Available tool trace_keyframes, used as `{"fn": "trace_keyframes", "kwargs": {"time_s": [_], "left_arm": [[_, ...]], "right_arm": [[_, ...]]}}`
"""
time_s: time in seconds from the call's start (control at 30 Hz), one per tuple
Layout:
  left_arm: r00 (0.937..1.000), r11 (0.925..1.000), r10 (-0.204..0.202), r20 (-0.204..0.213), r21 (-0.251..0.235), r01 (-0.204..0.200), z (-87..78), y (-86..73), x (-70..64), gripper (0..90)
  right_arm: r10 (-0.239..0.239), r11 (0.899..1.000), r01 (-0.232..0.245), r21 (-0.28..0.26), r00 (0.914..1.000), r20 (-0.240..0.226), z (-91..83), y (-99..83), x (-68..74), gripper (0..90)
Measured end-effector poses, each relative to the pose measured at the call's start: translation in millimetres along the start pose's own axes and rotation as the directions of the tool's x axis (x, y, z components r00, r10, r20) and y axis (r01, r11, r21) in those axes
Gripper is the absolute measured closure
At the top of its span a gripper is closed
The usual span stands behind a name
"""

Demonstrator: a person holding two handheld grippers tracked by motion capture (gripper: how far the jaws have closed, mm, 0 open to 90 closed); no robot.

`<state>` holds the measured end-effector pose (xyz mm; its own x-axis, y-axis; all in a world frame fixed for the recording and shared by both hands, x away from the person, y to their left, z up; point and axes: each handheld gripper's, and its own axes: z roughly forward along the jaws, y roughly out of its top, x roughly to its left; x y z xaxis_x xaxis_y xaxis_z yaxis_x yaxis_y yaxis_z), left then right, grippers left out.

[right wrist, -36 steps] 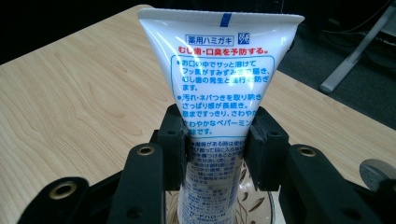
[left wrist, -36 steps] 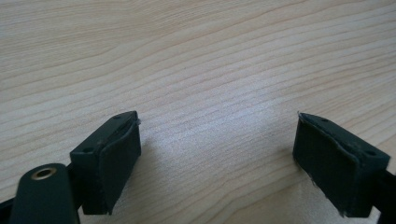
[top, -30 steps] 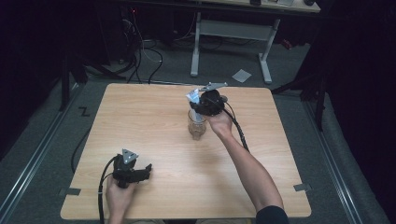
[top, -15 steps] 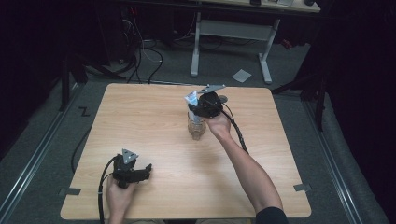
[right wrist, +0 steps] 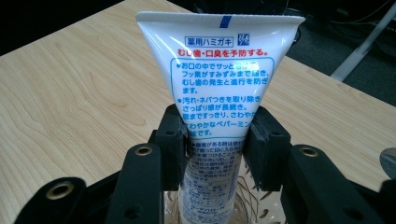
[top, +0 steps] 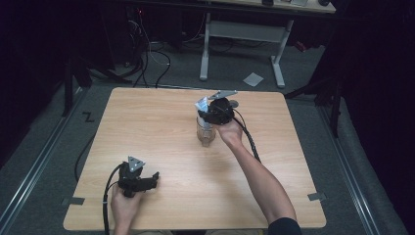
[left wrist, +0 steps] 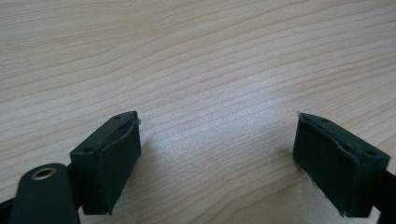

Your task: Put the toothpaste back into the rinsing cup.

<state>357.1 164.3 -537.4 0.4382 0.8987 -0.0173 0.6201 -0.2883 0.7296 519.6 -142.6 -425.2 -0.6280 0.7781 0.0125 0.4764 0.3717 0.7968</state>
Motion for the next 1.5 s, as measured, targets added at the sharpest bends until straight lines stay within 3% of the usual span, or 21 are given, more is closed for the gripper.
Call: {"fn": "trace_keyframes", "kwargs": {"time_s": [1.5], "left_arm": [[1.0, 1.0, 0.0, 0.0, 0.0, 0.0, 0.0, 0.0, 0.0, 15.5]], "right_arm": [[-0.02, 0.999, 0.02, 0.038, 0.9998, 0.008, 5.6, -15.6, 0.6, 58.1]]}}
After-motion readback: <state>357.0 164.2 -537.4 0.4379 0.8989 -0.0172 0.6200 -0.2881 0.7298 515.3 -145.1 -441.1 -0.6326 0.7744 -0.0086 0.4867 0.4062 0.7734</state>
